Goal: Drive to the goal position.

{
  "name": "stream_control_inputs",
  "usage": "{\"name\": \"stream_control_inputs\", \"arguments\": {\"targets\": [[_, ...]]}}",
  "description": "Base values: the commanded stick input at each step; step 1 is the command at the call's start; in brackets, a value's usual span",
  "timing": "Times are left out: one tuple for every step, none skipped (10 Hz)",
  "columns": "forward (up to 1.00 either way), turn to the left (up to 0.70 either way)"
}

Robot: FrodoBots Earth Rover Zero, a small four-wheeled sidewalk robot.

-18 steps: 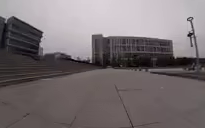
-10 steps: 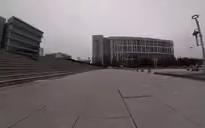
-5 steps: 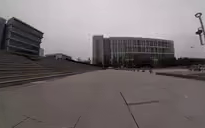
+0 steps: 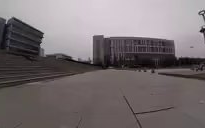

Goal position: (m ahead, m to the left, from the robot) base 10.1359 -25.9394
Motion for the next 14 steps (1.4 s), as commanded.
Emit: {"name": "stream_control_inputs", "arguments": {"targets": [[0.7, 0.0], [0.7, 0.0], [0.7, 0.0], [0.7, 0.0], [0.7, 0.0], [0.7, 0.0], [0.7, 0.0], [0.7, 0.0], [0.7, 0.0], [0.7, 0.0], [0.7, 0.0], [0.7, 0.0], [0.7, 0.0], [0.7, 0.0]]}}
